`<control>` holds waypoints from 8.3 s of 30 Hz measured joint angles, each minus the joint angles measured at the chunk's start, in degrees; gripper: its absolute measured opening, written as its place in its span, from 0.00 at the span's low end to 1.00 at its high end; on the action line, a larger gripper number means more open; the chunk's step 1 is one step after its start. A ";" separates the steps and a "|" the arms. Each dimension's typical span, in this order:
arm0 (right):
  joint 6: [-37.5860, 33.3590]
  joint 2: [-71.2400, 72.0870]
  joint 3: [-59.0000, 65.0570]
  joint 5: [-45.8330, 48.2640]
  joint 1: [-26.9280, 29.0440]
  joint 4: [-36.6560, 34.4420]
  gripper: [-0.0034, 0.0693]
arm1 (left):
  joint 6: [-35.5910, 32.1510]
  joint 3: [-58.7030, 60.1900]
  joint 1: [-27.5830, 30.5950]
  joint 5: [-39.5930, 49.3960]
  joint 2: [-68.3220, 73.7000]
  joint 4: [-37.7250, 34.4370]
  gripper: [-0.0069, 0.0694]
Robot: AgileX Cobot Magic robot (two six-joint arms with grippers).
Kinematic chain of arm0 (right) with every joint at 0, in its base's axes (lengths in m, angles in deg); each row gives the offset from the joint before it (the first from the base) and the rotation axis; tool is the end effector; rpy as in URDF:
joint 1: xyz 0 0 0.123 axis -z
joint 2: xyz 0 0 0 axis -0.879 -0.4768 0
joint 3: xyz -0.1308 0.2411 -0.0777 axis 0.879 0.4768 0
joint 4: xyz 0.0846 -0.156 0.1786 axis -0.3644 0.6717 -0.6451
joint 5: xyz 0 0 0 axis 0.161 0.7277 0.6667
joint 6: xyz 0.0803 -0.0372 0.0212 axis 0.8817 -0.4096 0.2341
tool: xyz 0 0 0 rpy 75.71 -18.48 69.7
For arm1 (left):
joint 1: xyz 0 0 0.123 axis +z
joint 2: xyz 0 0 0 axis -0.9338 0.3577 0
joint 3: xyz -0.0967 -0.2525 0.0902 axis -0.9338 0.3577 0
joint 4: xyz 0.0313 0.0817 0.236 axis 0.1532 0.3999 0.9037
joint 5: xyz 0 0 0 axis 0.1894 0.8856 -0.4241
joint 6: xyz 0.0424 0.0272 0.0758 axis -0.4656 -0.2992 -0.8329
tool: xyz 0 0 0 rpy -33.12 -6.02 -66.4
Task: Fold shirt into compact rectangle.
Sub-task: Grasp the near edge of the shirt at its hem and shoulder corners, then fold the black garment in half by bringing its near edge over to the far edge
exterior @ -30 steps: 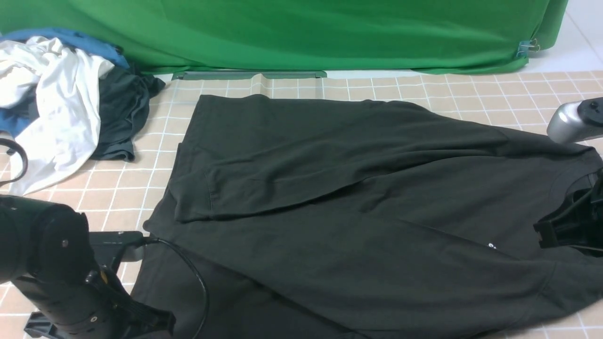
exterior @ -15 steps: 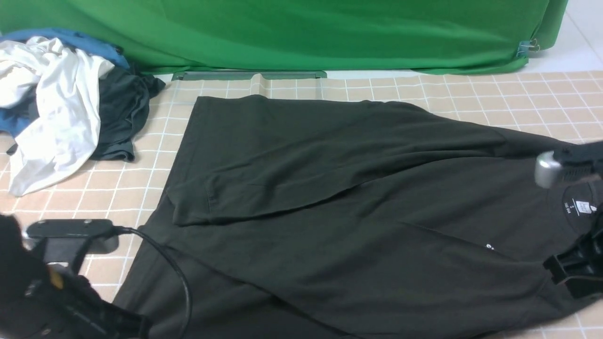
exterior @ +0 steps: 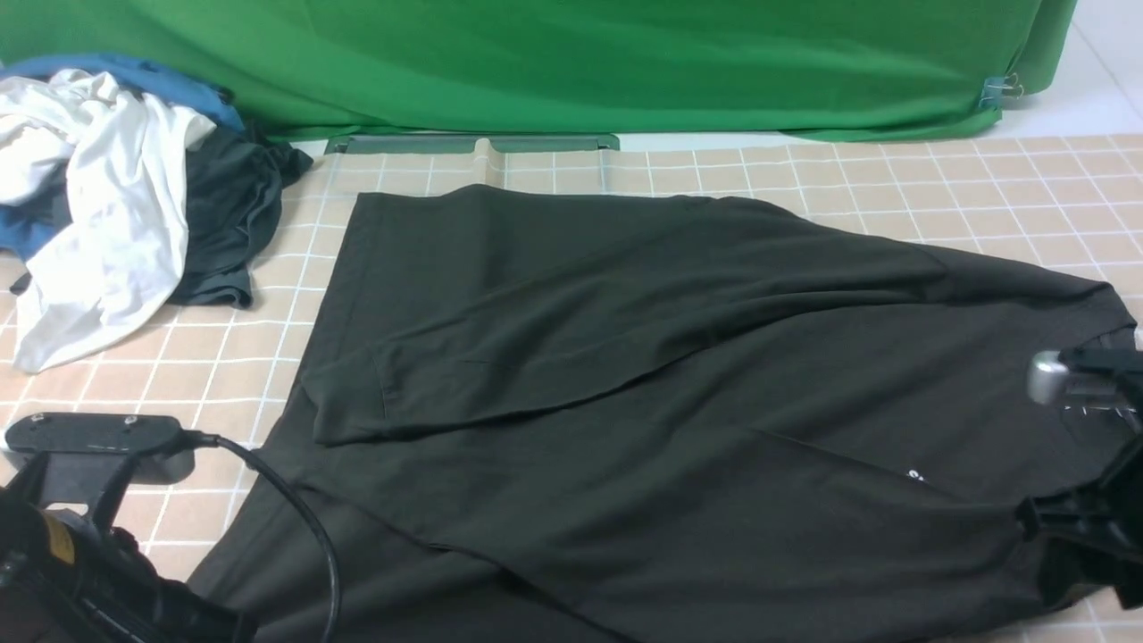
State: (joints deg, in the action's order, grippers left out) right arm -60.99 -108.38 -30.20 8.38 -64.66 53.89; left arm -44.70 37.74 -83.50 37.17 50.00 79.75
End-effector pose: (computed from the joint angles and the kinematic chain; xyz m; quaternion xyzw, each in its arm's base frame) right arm 0.2264 0.0207 0.1801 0.0516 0.9974 0.0476 0.0140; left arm 0.1455 -0.0406 0.2205 0.0625 0.9938 -0.0330 0.0862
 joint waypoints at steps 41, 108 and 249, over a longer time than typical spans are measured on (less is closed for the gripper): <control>-8.36 1.75 -0.65 16.08 0.20 2.07 0.13 | -0.18 0.00 -0.11 3.16 -0.09 0.33 0.14; -10.50 -26.89 -48.35 14.78 -10.81 -3.29 0.62 | 5.34 -72.58 5.80 1.92 59.12 -0.19 0.14; -17.03 -32.00 -65.25 -1.28 -10.20 15.64 0.31 | -2.16 -85.15 6.52 4.03 61.40 -0.76 0.30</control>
State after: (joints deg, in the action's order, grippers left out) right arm -78.03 -140.39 -95.46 7.10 -74.86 69.53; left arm -46.86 -47.41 -76.98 41.20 111.40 78.99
